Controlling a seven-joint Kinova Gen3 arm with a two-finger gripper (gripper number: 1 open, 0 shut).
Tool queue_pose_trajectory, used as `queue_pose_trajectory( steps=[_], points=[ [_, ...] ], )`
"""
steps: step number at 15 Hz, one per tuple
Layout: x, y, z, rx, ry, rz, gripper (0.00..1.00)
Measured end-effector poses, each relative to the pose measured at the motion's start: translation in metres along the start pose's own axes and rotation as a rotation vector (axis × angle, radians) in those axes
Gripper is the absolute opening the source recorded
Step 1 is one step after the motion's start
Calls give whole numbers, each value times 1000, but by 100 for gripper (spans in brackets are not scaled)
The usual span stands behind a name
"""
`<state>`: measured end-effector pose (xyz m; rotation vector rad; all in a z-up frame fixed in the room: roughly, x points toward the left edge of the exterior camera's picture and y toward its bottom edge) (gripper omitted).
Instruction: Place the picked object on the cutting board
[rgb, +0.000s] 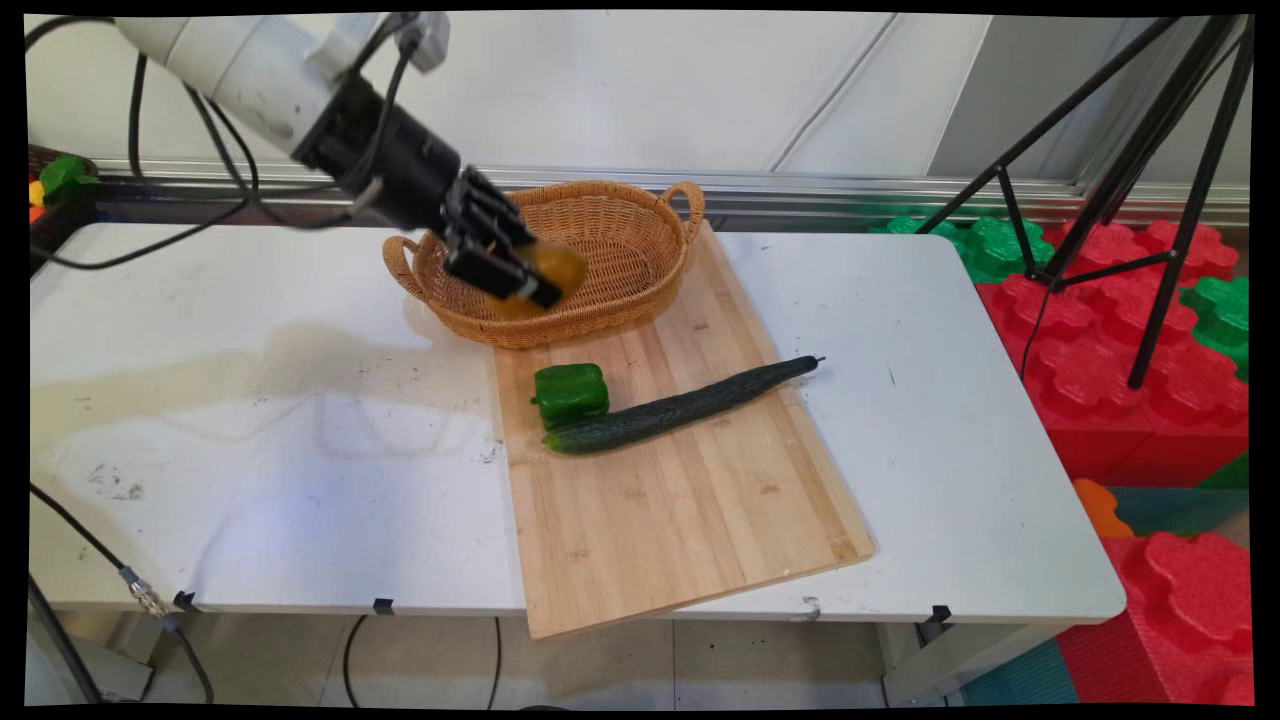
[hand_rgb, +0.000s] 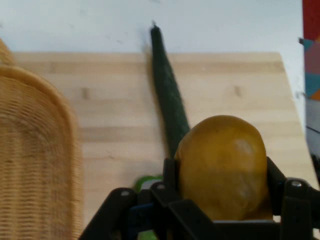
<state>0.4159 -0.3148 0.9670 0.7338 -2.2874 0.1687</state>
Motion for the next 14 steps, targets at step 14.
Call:
queue_pose_trajectory(
  steps=[14],
  points=[
    [-36,56,86,-60,-173,13,0]
  ],
)
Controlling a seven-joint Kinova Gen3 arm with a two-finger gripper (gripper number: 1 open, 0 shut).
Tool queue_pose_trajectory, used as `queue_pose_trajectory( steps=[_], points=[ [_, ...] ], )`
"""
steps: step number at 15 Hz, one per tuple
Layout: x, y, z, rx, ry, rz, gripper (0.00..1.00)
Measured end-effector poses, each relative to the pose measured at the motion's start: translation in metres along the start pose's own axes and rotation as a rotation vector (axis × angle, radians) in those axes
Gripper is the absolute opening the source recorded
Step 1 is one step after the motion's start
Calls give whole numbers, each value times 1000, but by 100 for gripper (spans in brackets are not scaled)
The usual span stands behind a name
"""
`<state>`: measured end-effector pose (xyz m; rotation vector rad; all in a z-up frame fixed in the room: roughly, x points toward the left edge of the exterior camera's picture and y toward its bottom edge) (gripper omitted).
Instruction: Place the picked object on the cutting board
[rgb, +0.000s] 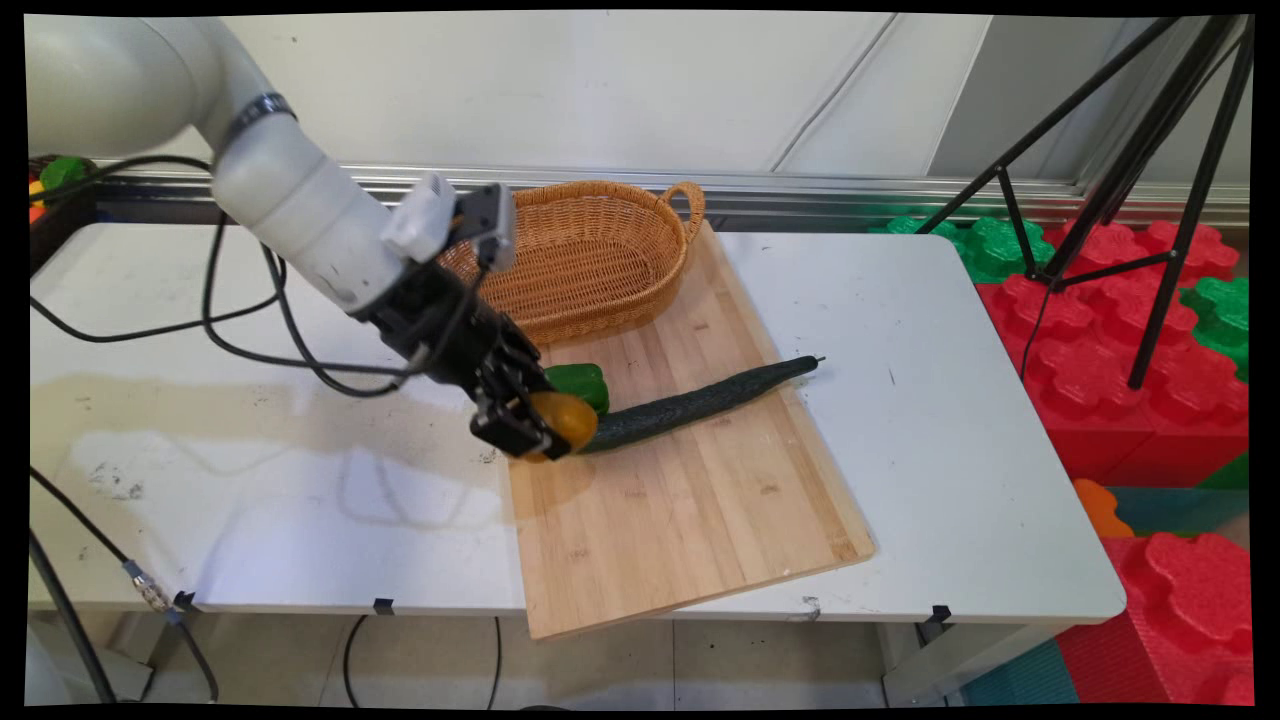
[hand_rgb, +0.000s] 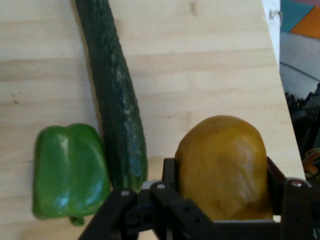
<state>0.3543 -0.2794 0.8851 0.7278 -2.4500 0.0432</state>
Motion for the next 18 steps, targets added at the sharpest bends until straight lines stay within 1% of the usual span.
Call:
queue_pose_trajectory(
  steps=[3,11,18],
  points=[
    [1,4,21,-4,-27,-2,0],
    [-1,9,69,2,-84,0,0],
    [3,11,97,10,-96,31,0]
  ],
)
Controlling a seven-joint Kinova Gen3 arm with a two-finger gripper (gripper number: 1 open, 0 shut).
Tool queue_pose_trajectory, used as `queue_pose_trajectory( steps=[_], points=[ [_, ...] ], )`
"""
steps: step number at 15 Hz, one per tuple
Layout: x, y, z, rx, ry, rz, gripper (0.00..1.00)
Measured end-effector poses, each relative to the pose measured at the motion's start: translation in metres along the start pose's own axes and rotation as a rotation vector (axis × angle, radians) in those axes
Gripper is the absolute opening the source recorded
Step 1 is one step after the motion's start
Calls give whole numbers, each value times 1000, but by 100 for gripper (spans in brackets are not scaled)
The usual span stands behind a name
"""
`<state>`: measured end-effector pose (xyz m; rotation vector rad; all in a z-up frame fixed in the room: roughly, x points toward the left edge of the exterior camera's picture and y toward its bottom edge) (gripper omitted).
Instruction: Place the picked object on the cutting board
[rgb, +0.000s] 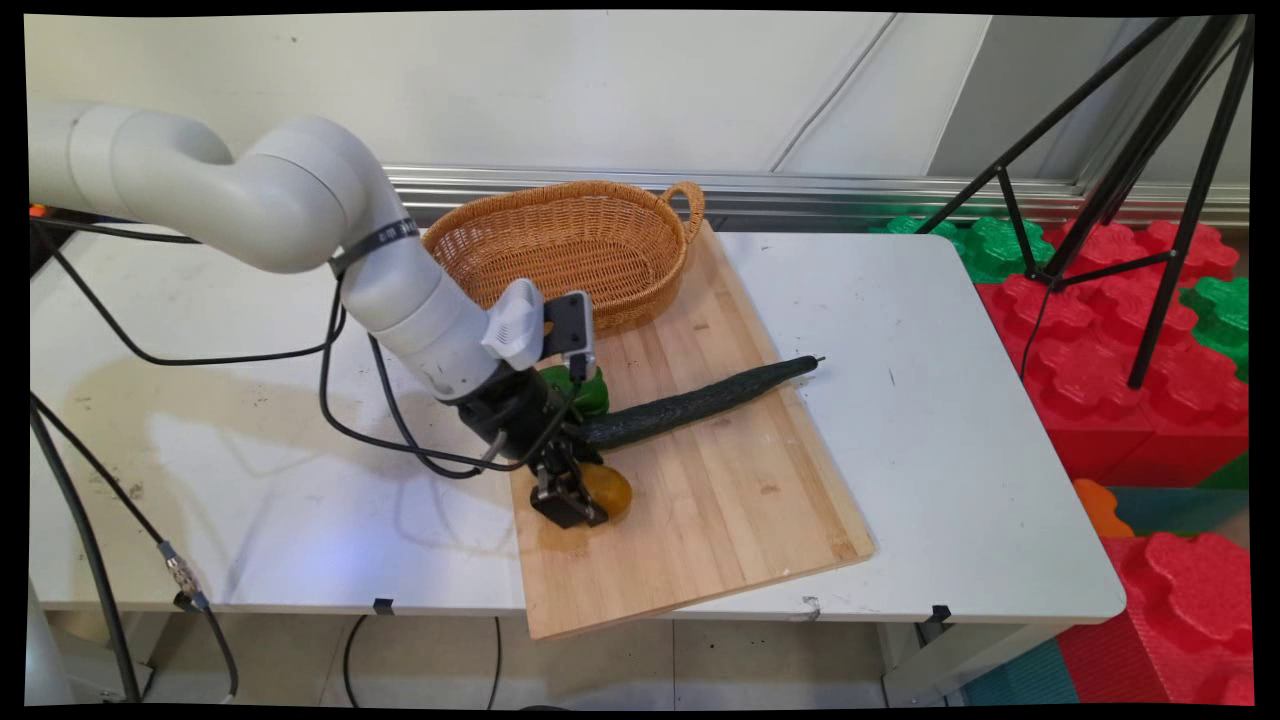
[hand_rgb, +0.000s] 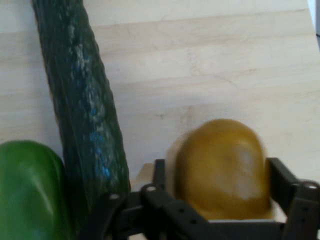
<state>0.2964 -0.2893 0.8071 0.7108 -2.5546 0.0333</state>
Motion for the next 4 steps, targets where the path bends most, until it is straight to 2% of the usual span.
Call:
queue_pose_trajectory(
  steps=[1,4],
  points=[
    [1,0,2,2,0,4,100],
    [4,-2,9,12,3,16,100]
  ],
)
